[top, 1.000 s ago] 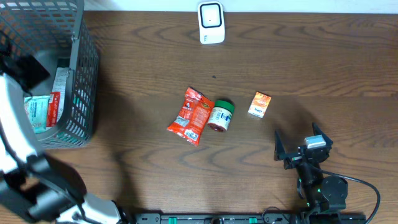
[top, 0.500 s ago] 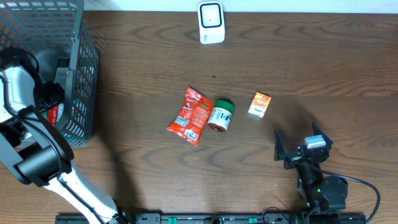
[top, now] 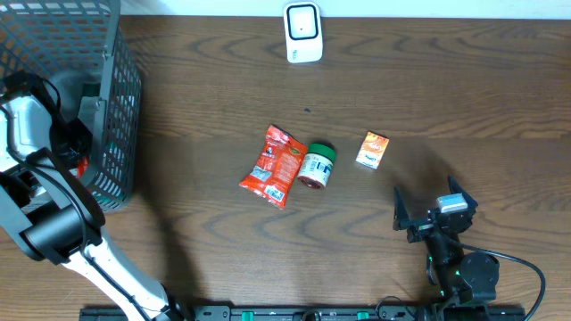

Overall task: Scan the item barcode
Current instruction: 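Move the left gripper into the basket and grasp the red strip packet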

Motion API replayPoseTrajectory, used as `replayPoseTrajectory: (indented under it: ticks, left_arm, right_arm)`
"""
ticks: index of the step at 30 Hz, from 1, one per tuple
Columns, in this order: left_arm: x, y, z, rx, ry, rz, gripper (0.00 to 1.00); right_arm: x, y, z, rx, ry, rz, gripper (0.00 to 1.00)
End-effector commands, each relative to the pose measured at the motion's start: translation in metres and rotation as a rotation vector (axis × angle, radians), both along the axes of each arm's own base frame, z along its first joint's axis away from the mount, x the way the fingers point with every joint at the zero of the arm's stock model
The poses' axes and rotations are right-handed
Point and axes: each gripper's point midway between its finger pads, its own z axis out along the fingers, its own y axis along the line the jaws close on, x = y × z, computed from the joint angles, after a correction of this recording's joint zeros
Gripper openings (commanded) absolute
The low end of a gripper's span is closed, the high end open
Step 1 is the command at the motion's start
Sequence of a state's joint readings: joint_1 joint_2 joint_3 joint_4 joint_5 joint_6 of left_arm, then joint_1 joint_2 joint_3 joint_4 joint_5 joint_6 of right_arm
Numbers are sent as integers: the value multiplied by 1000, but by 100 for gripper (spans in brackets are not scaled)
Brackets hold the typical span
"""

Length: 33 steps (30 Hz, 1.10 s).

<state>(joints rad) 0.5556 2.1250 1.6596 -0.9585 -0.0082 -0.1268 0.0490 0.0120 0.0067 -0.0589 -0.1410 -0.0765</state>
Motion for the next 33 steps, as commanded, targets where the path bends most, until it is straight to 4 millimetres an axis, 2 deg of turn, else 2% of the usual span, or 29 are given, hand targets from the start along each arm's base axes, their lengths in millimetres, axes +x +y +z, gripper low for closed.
replayPoseTrajectory:
  ticks: [1,2,3,5,7,15,20,21,22,23,24,26,30,33]
  left_arm:
    - [1,-13,-9,-84,-19,51,40]
    - [0,-13,-9,-80,-17,51,47]
    - [-1,-11,-9,-69,-10,52,59]
    - [-6,-6,-9,-38,15,54,60]
    - [-13,-3,-9,-14,51,55,57]
    - [-17,-6,-10,-25,70,54,33]
    - [-12,-13,-11,-66,41,52,21]
    - [-12,-13,-11,-68,40,52,21]
    - [-12,-13,-11,-67,40,52,28]
    - [-12,-13,-11,-67,41,52,47]
    - [-12,-14,-11,-69,43,52,52]
    - [-15,-15,-11,-75,56,52,55]
    - [-21,-19,-10,-90,80,53,55]
    - [-22,-20,-10,-92,83,52,40]
  right_arm:
    - [0,-3,-1,9,2,-13,99]
    - [0,-3,-1,9,2,-13,99]
    - [0,-3,-1,9,2,-13,99]
    - [0,-3,-1,9,2,-13,99]
    - [0,-3,-1,9,2,-13,99]
    - [0,-3,-1,9,2,-13,99]
    - [0,-3,-1,9,2,-13,99]
    - [0,-3,-1,9,2,-13,99]
    - [0,-3,-1,9,2,-13,99]
    - [0,-3,-1,9,2,-13,99]
    - [0,-3,-1,9,2,-13,99]
    - [0,-3,-1,9,2,-13,99]
    - [0,-3,-1,9,2,-13,99]
    - [0,-3,-1,9,2,-13,99]
